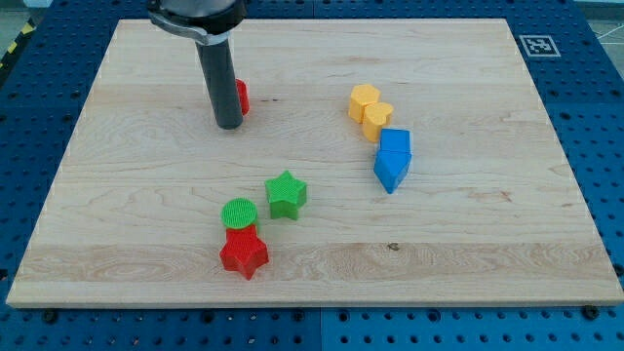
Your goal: Move red circle to the center
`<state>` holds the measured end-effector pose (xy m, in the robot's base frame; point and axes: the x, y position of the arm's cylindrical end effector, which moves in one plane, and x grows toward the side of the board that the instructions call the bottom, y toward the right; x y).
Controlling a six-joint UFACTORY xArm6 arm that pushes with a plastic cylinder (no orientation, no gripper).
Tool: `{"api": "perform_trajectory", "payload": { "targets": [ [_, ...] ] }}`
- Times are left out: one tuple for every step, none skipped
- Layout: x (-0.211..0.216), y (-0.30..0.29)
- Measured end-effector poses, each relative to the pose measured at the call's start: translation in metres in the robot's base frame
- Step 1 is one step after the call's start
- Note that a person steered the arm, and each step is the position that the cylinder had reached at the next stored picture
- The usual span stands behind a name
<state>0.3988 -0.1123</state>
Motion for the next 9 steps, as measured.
{"api": "perform_trajectory", "payload": {
  "targets": [
    [0.0, -0.064],
    [-0.02, -0.084],
    [-0.051, -0.075],
    [-0.05, -0.057],
    [-0.03, -0.028],
    [-0.007, 0.001],
    [0.006, 0.033],
    [0.006, 0.012],
    [0.006, -0.046]
  ]
}}
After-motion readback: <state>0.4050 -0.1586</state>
